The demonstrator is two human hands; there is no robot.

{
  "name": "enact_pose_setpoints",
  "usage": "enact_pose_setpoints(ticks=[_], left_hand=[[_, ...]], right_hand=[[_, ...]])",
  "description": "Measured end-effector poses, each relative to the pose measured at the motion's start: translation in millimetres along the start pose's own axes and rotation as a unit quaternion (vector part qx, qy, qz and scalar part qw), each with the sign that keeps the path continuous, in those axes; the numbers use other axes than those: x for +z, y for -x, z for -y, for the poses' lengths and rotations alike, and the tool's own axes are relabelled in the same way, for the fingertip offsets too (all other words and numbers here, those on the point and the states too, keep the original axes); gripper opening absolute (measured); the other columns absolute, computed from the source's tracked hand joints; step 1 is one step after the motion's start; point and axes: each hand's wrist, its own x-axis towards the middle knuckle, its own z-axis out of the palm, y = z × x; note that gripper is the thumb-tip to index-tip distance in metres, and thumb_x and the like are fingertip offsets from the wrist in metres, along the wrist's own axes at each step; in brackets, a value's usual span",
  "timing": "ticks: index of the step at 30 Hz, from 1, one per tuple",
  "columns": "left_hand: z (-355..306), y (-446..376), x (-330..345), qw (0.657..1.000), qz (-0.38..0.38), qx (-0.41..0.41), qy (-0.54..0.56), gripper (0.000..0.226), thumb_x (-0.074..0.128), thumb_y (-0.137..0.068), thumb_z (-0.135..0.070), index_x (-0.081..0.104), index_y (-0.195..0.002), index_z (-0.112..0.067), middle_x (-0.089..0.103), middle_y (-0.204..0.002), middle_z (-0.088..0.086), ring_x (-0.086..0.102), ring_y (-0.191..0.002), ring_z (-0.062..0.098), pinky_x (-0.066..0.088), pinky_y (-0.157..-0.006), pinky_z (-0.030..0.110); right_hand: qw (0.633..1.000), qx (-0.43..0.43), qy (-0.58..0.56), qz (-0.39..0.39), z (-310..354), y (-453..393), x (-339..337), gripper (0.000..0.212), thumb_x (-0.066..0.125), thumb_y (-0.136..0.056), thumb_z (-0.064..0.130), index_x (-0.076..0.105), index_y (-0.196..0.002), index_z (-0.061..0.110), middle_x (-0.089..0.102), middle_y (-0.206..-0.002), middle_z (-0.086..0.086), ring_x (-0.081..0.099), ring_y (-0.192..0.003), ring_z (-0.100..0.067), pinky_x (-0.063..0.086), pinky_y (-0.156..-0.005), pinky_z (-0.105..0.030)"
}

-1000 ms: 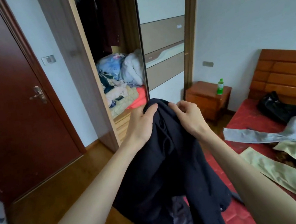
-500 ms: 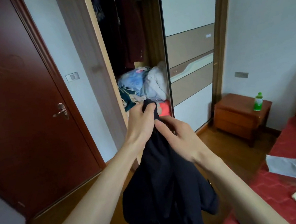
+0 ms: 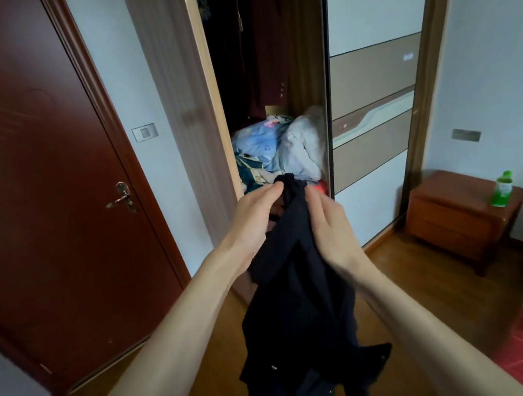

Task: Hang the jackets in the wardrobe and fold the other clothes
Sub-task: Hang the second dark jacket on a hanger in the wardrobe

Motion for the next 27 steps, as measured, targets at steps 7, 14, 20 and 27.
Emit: enact_pose_setpoints(ticks=[7, 14, 20, 27], left_hand=[[42.2, -59.8, -77.7, 0.975, 0.155, 0.086, -0.133, 0.073, 0.073, -0.085, -0.033, 0.039, -0.15, -0.04, 0.052, -0.144, -0.005, 0.055, -0.131, 0.012, 0.05, -0.11, 0.039], [70.4, -136.1, -101.2, 0.984, 0.082, 0.134, -0.086, 0.013, 0.069, -0.094, -0.018, 0.064, -0.087, -0.029, 0.064, -0.079, -0.019, 0.057, -0.077, 0.003, 0.045, -0.075, 0.025], [86.8, -177.9, -115.1, 0.991, 0.124, 0.035, 0.021, 0.022, 0.061, -0.102, -0.016, 0.058, -0.081, -0.021, 0.056, -0.074, -0.009, 0.052, -0.073, 0.008, 0.039, -0.07, 0.027], [81.0, -221.8, -97.4, 0.975, 0.162, -0.041, 0.15, 0.01, 0.054, -0.101, -0.015, 0.059, -0.096, -0.008, 0.065, -0.094, 0.008, 0.061, -0.09, 0.021, 0.044, -0.077, 0.031]], right_hand=[[0.963, 0.171, -0.203, -0.041, -8.2, -116.3, 45.1, 0.033, 0.057, -0.1, 0.038, 0.077, -0.104, 0.012, 0.075, -0.108, -0.012, 0.066, -0.101, -0.022, 0.05, -0.1, -0.042], [0.915, 0.239, -0.321, -0.041, -7.0, -158.8, 69.5, 0.038, 0.048, -0.108, 0.035, 0.072, -0.1, 0.007, 0.078, -0.083, -0.009, 0.074, -0.07, -0.018, 0.058, -0.059, -0.024], [0.968, 0.206, -0.078, -0.12, -21.4, -185.9, 45.2, 0.048, 0.051, -0.105, 0.046, 0.07, -0.106, 0.002, 0.076, -0.097, -0.015, 0.075, -0.092, -0.027, 0.058, -0.081, -0.037], [0.974, 0.131, 0.127, -0.135, -59.3, -216.9, 9.2, 0.052, 0.04, -0.109, 0.051, 0.046, -0.074, 0.012, 0.041, -0.071, -0.011, 0.043, -0.066, -0.023, 0.035, -0.063, -0.037]])
